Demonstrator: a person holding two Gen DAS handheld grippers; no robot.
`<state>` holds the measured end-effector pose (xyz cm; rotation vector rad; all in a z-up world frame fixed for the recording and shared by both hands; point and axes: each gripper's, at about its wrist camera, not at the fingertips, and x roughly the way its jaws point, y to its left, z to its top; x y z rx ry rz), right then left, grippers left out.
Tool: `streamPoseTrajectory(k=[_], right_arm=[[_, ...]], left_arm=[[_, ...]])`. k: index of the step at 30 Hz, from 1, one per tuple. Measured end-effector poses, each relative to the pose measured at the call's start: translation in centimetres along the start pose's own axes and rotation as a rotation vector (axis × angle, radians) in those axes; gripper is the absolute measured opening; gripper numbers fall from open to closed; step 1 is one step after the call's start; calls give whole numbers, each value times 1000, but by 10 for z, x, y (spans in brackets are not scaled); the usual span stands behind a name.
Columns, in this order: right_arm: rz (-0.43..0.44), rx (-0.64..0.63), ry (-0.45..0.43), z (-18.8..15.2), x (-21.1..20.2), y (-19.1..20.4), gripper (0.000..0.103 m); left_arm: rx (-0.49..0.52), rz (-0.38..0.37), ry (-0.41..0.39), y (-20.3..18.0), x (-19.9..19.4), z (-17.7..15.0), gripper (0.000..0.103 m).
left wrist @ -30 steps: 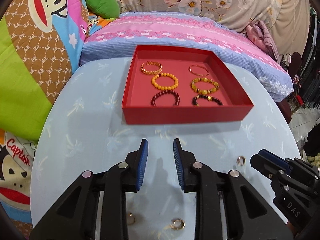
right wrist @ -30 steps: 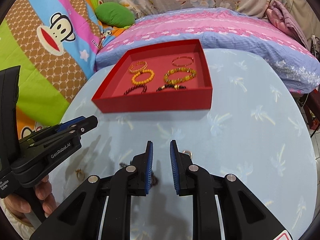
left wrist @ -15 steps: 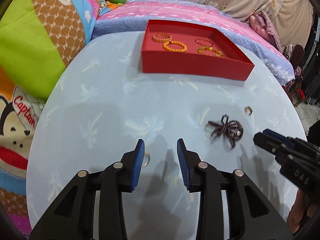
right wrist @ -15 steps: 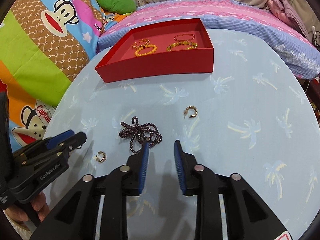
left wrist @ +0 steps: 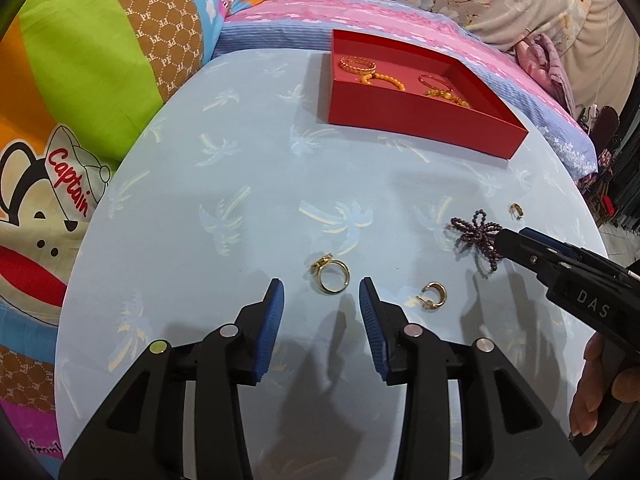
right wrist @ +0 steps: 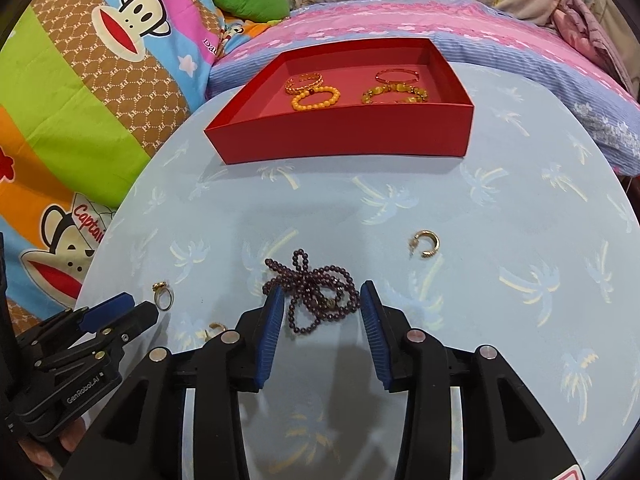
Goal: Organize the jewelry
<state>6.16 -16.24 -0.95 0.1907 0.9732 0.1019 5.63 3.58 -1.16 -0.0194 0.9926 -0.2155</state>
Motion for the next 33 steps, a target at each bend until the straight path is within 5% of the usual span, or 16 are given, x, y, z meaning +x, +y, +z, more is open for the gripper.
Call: streamPoseTrajectory(k=[4, 10, 26, 33], right_arm=[[3, -12, 13, 3, 9, 3, 36], [10, -15, 19, 3, 14, 4, 5], [17, 24, 14, -5, 0, -6, 5], [19, 33, 14, -7, -3, -7, 5]], left_arm=[[-11, -5, 13, 2, 5, 1, 38], [-14, -12, 22, 0, 11, 2, 38], [-18, -27, 8, -6, 19, 8, 37], [-10, -20, -5, -6, 20, 8, 19]])
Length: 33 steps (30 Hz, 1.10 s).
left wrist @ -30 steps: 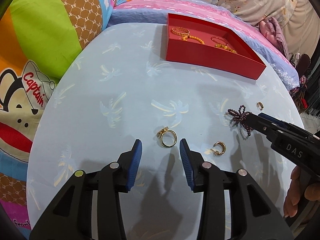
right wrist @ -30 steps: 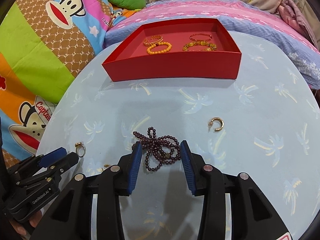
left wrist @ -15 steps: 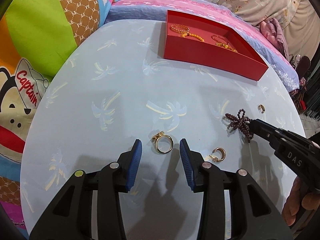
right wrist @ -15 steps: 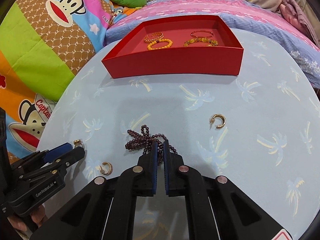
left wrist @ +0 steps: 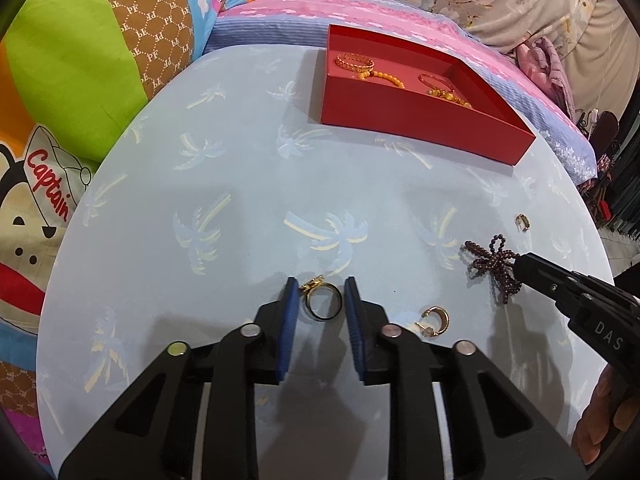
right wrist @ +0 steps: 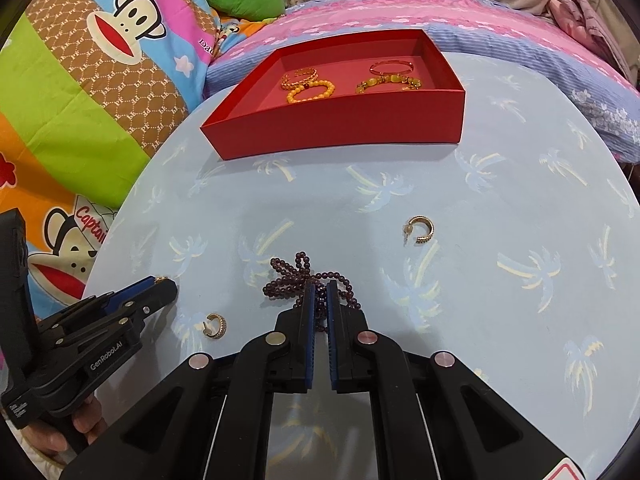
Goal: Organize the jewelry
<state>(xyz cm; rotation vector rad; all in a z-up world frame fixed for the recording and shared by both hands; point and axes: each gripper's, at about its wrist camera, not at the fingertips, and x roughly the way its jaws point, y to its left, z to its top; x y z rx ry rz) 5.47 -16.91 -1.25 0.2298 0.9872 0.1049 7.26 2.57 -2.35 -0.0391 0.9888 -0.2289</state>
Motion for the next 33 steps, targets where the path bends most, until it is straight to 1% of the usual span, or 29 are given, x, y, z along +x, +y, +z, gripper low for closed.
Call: streamPoseTrajectory(k=[7, 12, 14, 16, 18, 19, 25, 26, 28, 33], right_arm=[[2, 2, 0, -1, -1, -1, 5], [2, 4, -2, -1, -3, 0, 5], [2, 4, -2, -2, -3, 0, 5], [3, 5, -2, -1, -3, 0, 5], [3, 6, -2, -1, -4, 1, 5], [4, 7, -3, 0, -4, 1, 5], [4, 14, 1, 1, -5, 2, 5], [5, 14, 4, 0, -4, 3, 5], [6, 13, 10, -2, -5, 3, 5], [7, 23, 30, -12, -6, -2, 5]], left_arm=[[9, -14, -4, 3, 2, 5, 10], [11, -8, 0, 2, 2, 4, 10], [11, -2, 0, 0, 1, 3, 16], [10, 10, -3, -2, 1, 3, 34], [6, 19, -5, -3, 1, 4, 40], [4, 17, -3, -4, 1, 4, 40], [0, 38, -9, -7, 5, 5, 39], [-1, 41, -11, -7, 5, 5, 38], [4, 44, -14, -7, 5, 5, 32], [32, 23, -18, -9, 5, 4, 30]])
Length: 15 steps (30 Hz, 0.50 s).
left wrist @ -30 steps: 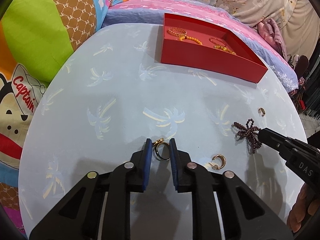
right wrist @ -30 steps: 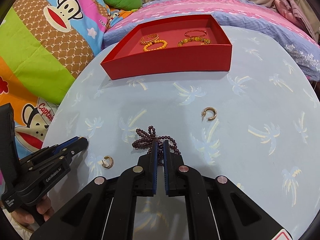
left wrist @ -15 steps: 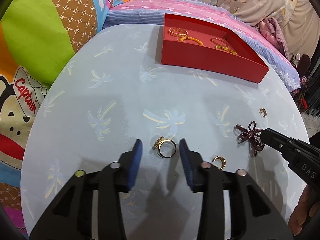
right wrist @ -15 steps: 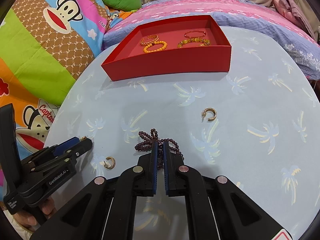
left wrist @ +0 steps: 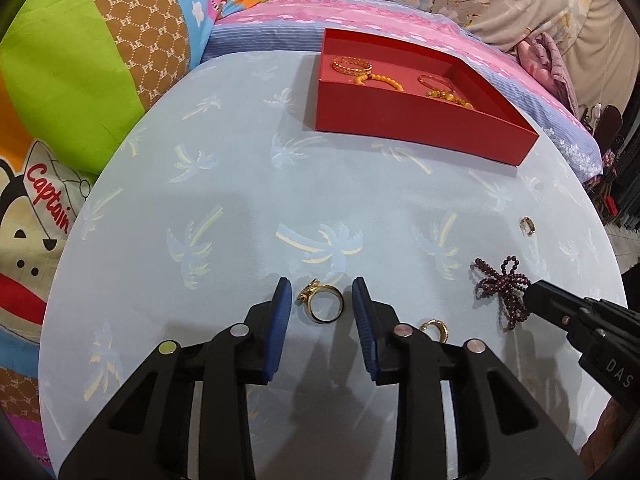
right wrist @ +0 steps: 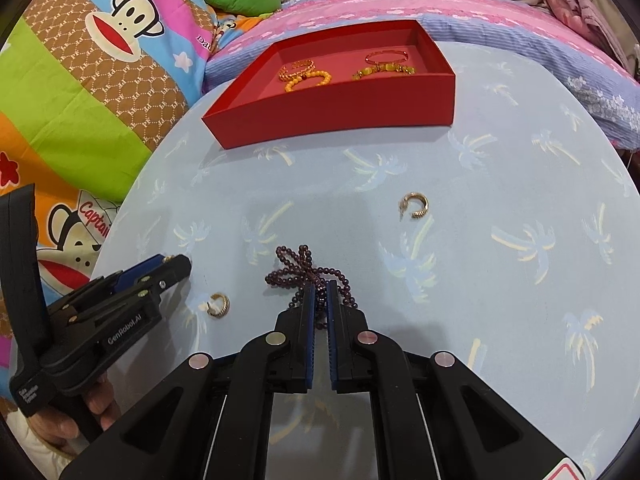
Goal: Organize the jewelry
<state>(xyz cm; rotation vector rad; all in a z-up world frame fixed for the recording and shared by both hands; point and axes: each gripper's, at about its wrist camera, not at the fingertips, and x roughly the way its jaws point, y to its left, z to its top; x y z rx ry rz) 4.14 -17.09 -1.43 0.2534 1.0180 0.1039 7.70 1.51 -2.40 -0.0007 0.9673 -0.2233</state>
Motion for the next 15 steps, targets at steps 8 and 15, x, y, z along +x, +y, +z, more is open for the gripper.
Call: streamPoseTrajectory(k=[8, 15], right_arm=[[-7, 10, 12, -10, -6, -4, 5], [-15, 0, 17, -17, -7, -2, 5]], left_arm=[[36, -36, 5, -10, 2, 2, 21], [-22, -26, 21, 4, -4, -1, 21]])
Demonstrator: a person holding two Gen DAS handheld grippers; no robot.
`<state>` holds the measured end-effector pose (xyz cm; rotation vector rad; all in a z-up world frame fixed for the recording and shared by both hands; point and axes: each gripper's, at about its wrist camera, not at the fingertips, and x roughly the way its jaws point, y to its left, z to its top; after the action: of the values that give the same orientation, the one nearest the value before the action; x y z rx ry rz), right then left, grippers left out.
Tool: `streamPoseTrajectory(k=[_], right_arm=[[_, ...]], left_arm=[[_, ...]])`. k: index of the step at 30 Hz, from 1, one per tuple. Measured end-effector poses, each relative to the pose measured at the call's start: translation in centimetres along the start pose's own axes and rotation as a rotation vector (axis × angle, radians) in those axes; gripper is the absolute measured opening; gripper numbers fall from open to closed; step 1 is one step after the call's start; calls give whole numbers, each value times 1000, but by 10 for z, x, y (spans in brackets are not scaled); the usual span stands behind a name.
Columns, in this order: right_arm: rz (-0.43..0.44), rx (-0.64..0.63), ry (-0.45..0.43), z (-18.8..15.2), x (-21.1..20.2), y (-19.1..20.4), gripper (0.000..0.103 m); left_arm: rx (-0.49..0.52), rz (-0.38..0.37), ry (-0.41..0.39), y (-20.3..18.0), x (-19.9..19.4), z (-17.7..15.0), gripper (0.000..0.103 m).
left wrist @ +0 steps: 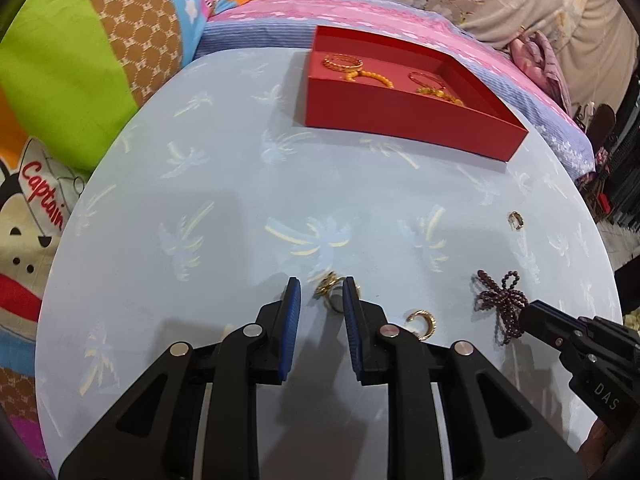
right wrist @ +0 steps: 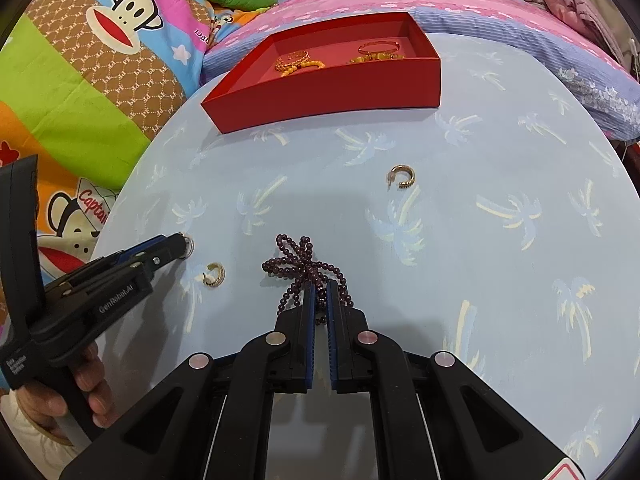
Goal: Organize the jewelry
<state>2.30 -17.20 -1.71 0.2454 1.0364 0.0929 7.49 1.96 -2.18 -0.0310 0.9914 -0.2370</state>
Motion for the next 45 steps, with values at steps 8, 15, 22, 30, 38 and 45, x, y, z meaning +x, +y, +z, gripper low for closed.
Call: streamPoseTrajectory(k=[8, 15, 22, 30, 38, 45], right_arm=[[5, 4, 4, 0, 0, 0, 5], [8, 6, 5, 1, 1, -1, 5], [10, 10, 8, 2, 2, -2, 5], [13, 11, 7, 1, 3, -1, 5], [12, 7, 8, 0, 2, 1, 5], [15, 5, 7, 1, 1, 2, 5]], left_arm=[[-89, -14, 3, 12, -9, -2, 43], [-50, 0, -1, -4, -3, 5, 47], [-58, 39, -10, 6, 5, 10, 35], [-64, 36, 9, 16, -8, -4, 36], [-43, 36, 7, 5, -4, -5, 35], [-35, 11, 8, 7, -5, -7, 19]])
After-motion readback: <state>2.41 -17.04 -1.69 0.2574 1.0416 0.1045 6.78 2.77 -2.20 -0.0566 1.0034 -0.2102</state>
